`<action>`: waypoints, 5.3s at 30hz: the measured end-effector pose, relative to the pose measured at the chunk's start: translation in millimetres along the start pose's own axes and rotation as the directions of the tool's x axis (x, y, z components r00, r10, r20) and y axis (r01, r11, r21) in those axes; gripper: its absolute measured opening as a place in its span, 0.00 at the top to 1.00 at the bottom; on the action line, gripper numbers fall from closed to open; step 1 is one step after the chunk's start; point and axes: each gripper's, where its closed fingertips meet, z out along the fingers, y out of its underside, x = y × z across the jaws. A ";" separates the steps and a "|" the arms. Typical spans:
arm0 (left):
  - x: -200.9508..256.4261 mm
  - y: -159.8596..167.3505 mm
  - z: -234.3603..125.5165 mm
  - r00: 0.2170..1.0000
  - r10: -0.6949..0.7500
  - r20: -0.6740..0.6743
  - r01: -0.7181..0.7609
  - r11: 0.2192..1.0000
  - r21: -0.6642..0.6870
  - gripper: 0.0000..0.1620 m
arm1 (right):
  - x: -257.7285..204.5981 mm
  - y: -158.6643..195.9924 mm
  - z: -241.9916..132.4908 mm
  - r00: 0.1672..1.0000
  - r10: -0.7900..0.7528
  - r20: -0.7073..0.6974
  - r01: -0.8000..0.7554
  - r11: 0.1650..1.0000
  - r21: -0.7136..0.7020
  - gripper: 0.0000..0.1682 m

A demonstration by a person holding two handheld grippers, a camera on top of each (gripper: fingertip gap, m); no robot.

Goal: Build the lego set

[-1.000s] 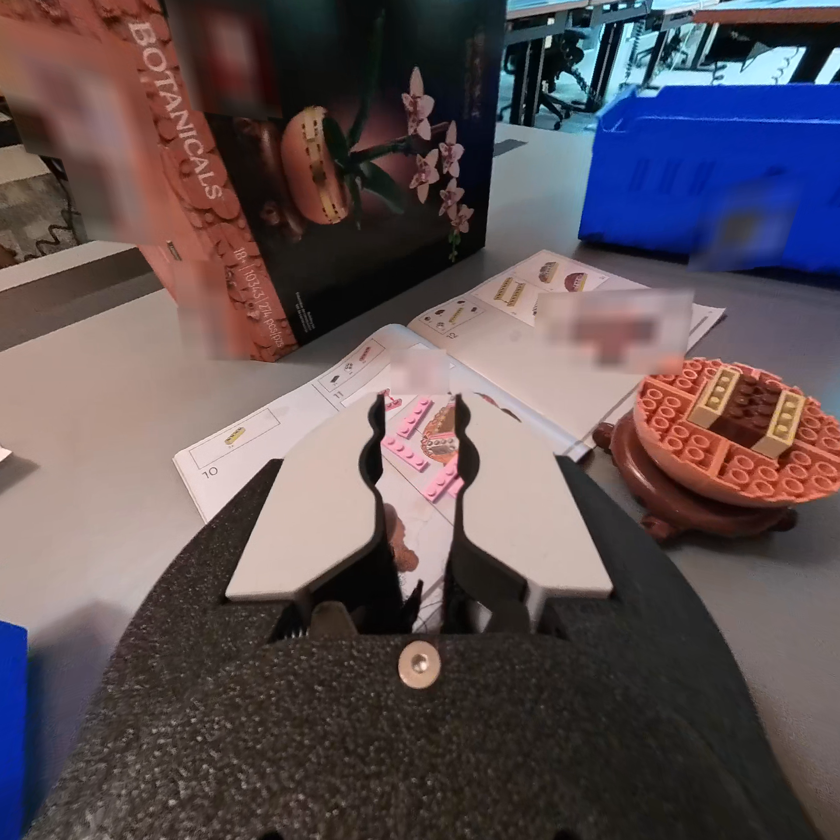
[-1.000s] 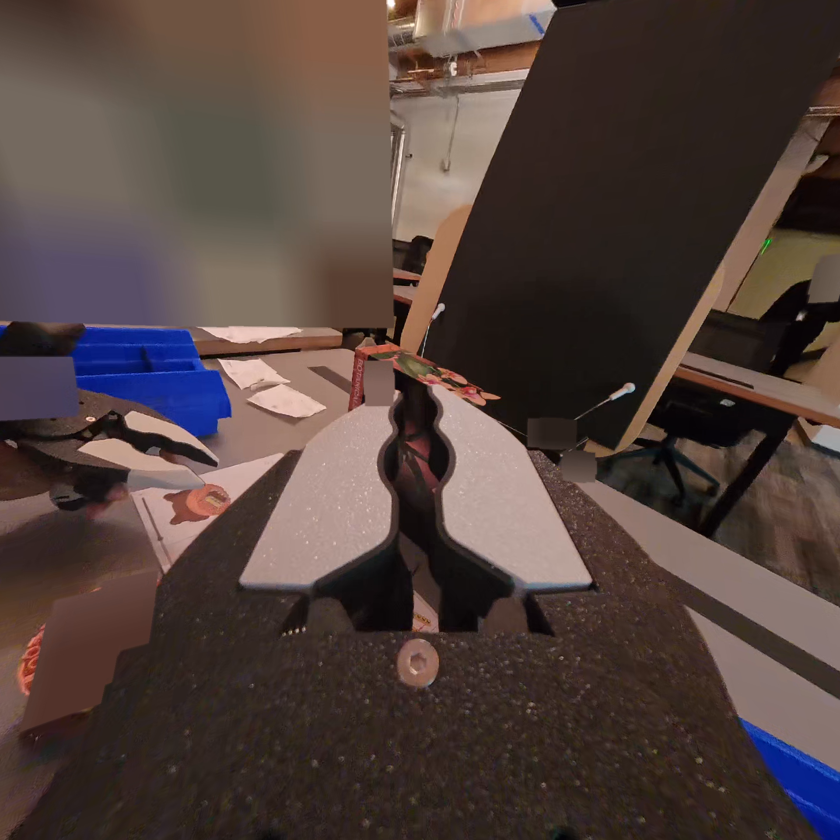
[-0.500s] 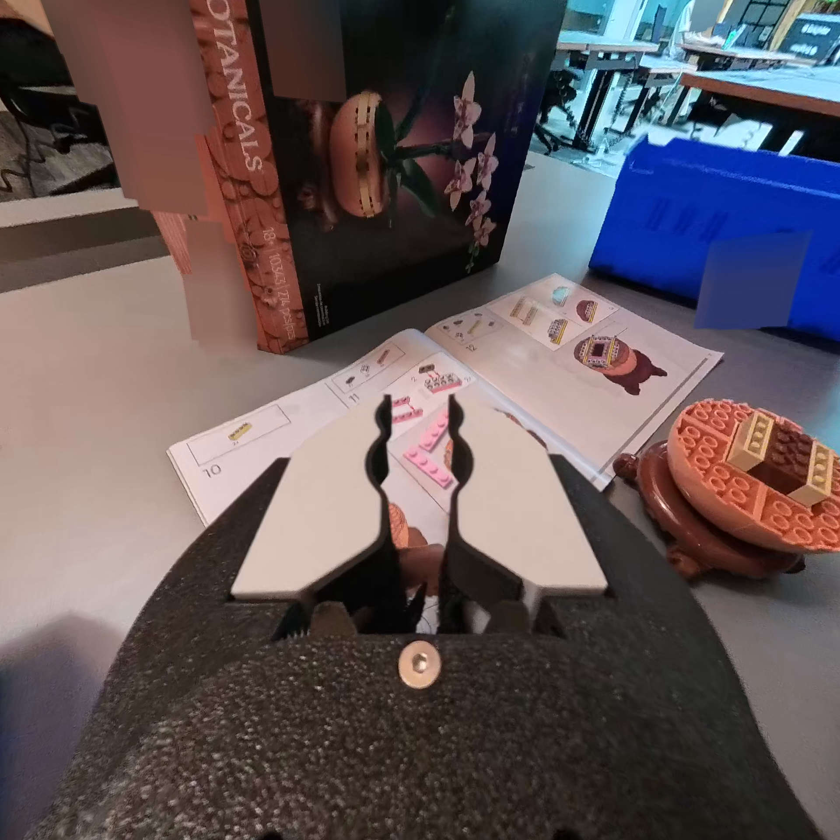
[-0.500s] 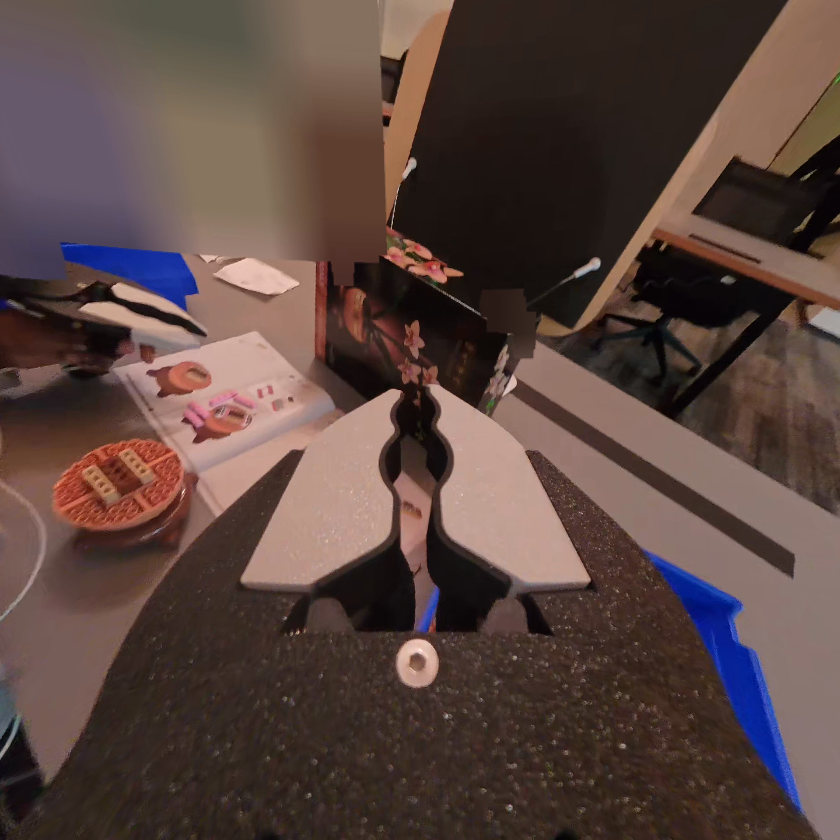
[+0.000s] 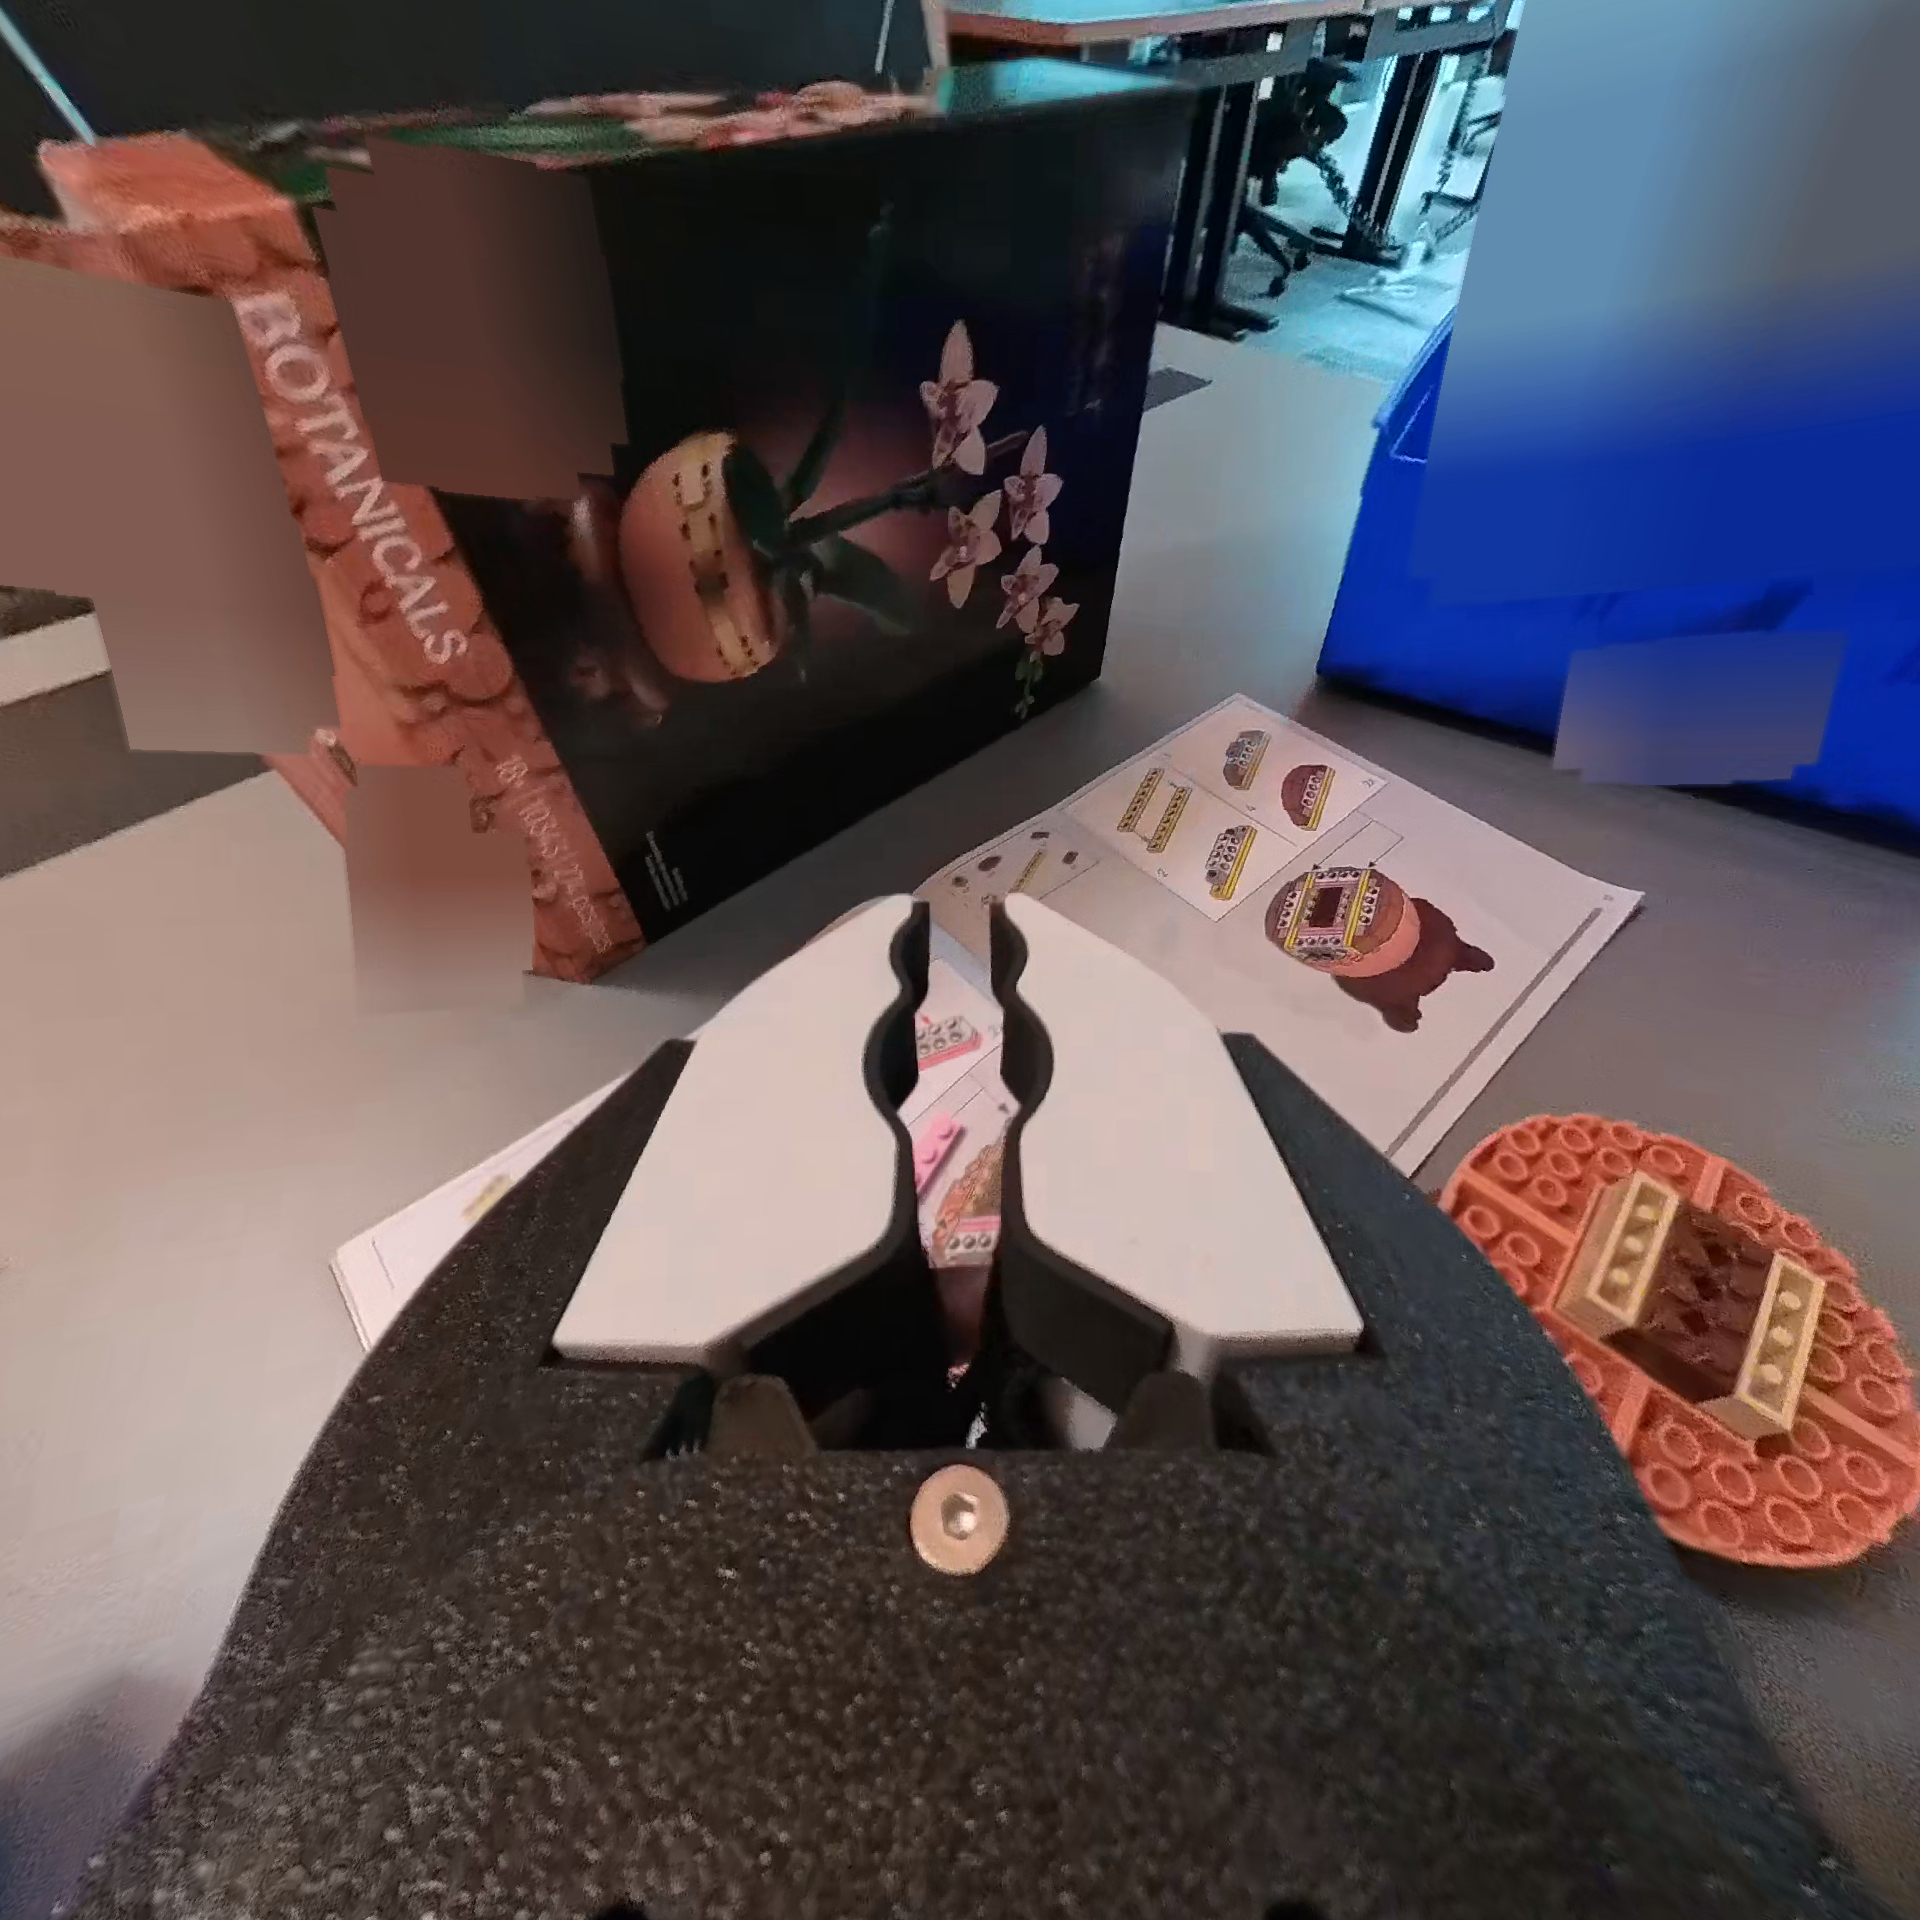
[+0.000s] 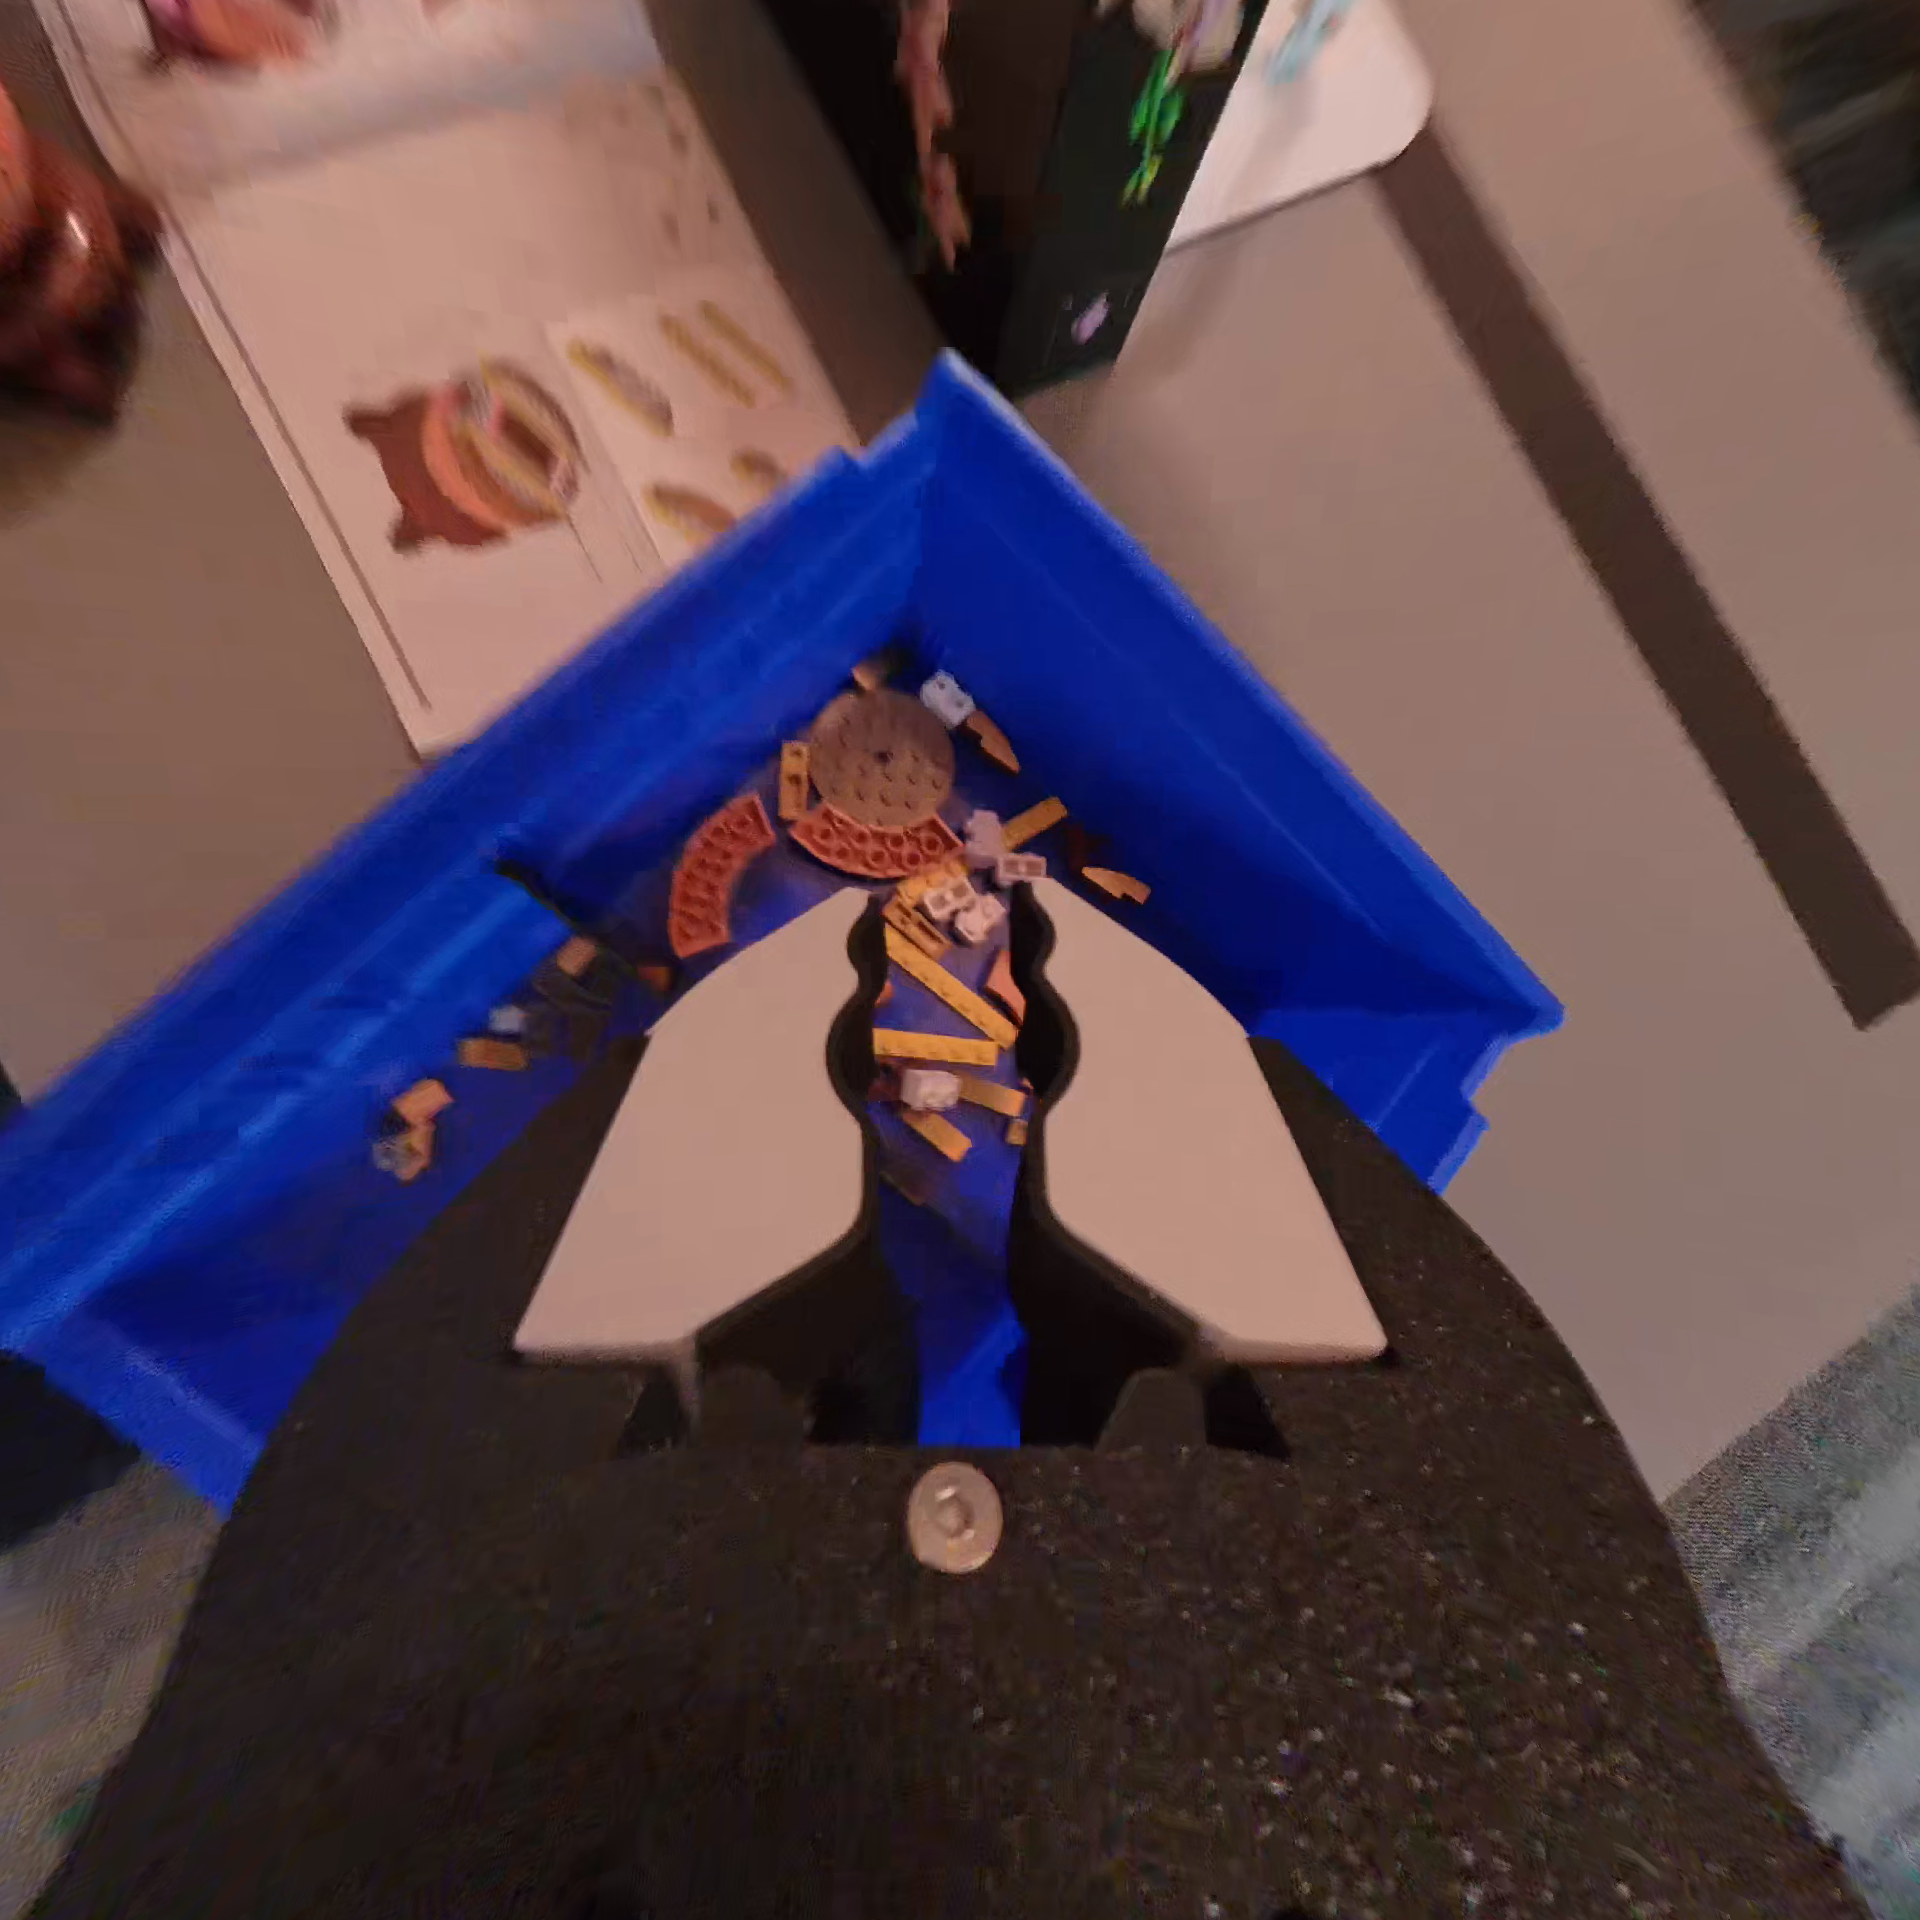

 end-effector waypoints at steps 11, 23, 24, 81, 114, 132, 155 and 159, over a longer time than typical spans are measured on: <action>-11.2 8.7 -0.5 0.998 0.038 0.060 -0.037 0.999 -0.016 0.93 | 8.5 56.0 89.5 0.967 0.247 0.063 -0.196 0.878 -0.437 0.75; -40.9 27.8 -17.1 0.994 0.055 0.099 -0.053 0.998 -0.017 0.93 | 7.7 69.8 100.7 0.905 0.426 0.007 -0.358 0.770 -0.529 0.87; -41.3 29.0 -18.6 0.994 0.050 0.101 -0.049 0.999 -0.013 0.93 | 8.3 69.5 101.4 0.901 0.434 0.013 -0.365 0.773 -0.519 0.87; -22.1 67.0 -47.7 0.998 -0.055 -0.032 0.056 0.998 0.020 0.92 | -214.0 -145.6 215.3 0.835 -0.177 0.521 0.333 0.917 -0.222 0.87; -24.4 72.2 -44.6 1.000 -0.018 0.020 0.018 1.000 -0.022 0.91 | 1.4 46.9 21.4 0.956 -0.074 0.283 0.195 0.884 -0.426 0.84; -36.2 75.5 -50.6 0.997 -0.053 0.063 0.055 0.998 -0.029 0.92 | -9.2 105.4 61.9 0.952 0.195 0.235 0.048 0.664 -0.747 0.89; -26.6 69.3 -55.0 0.999 -0.032 -0.007 0.032 0.999 0.023 0.92 | -180.4 -172.1 210.6 0.809 -0.309 0.499 0.404 0.910 -0.091 0.90; -26.2 64.9 -59.1 0.999 -0.036 -0.018 0.037 0.997 0.065 0.92 | -187.2 -166.7 223.6 0.802 -0.261 0.537 0.378 0.918 -0.118 0.90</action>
